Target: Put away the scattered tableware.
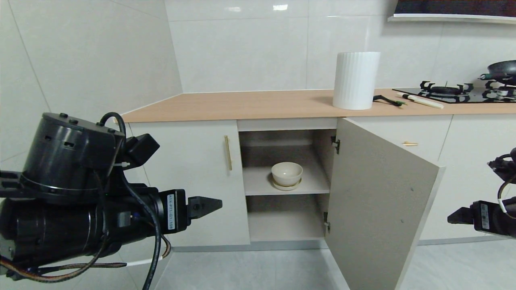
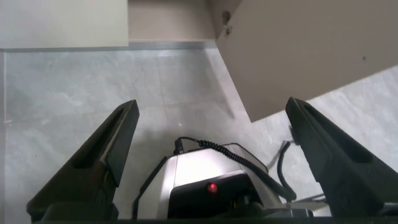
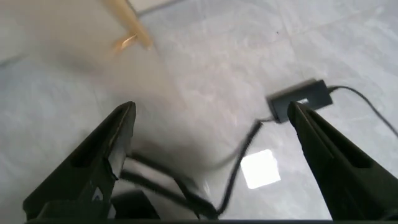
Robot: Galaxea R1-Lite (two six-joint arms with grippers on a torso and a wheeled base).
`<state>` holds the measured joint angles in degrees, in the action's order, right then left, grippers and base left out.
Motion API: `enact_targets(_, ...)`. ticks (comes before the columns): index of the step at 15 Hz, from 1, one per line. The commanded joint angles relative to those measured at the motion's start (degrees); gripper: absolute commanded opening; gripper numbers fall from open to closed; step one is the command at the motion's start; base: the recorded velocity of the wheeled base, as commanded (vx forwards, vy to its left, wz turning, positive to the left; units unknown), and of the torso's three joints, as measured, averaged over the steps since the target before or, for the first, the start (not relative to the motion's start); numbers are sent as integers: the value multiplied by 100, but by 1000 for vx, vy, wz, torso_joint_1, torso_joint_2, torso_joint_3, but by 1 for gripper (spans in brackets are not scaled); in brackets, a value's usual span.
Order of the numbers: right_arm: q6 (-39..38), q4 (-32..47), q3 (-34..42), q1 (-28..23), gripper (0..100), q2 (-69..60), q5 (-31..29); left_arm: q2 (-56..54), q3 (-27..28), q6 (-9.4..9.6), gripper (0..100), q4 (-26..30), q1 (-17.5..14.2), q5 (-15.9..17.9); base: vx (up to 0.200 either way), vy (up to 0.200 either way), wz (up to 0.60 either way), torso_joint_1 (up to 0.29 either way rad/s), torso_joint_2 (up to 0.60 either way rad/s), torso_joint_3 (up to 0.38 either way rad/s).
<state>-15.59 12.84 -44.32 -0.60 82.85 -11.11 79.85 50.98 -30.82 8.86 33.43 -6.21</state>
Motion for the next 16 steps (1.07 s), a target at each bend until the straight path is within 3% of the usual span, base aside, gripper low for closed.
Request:
enact_targets(1, -67, -255, 12, -107, 100, 460, -6, 13, 0, -12, 100, 1, -3, -4, 0, 0, 0, 0, 0, 0)
enact_targets(8, -1051, -1442, 3, -98, 100, 1498, -14, 4, 0, -12, 100, 1, -12, 5, 0, 0, 0, 0, 0, 0)
enact_targets(14, -1245, -1837, 29, -28, 100, 1840, 12, -4, 8, -12, 100, -16, -56, 14, 0, 0, 0, 0, 0, 0)
enact_targets(16, -1253, -1881, -6, 244, 100, 1867, 3, -4, 17, -12, 100, -25, -56, 14, 0, 0, 0, 0, 0, 0)
